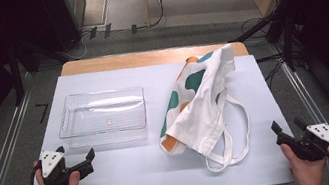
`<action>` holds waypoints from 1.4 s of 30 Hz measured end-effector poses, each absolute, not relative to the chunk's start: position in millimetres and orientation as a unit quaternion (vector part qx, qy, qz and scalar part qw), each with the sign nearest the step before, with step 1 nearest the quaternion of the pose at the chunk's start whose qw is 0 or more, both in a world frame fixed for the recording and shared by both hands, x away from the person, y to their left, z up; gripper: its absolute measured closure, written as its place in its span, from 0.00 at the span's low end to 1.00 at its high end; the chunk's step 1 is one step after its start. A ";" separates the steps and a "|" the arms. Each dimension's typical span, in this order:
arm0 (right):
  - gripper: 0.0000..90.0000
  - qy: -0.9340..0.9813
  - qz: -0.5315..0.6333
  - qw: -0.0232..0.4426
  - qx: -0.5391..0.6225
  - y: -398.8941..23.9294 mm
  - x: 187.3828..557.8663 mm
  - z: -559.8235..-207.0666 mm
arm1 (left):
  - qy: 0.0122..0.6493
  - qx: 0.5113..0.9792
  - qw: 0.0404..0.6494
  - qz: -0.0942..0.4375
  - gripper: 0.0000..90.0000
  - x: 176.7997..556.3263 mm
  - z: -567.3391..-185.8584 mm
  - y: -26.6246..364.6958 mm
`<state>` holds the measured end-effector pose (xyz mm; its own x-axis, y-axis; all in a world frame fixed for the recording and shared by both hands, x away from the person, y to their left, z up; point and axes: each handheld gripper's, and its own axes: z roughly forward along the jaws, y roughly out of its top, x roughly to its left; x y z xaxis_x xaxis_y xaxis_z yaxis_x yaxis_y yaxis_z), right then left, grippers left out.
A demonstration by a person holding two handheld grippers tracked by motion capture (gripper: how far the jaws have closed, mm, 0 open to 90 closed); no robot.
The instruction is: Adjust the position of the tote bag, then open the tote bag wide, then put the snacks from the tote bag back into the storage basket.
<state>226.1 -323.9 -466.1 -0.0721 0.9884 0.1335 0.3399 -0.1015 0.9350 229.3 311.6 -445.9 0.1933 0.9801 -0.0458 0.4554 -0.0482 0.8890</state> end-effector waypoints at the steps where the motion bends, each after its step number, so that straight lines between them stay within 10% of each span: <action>1: 0.23 0.573 0.458 0.352 0.581 -322.9 225.4 -466.1 | 0.551 0.651 0.415 0.316 0.01 229.3 -445.9 311.6; 42: 0.33 0.603 0.477 0.323 0.552 -249.4 249.5 -433.6 | 0.404 0.736 0.491 0.230 0.08 231.0 -391.6 145.2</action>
<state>249.5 -249.4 -433.6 -0.1818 0.9739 0.1358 0.3574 -0.0632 0.9318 231.0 145.2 -391.6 0.5679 0.8210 -0.0579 0.3686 -0.1908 0.9098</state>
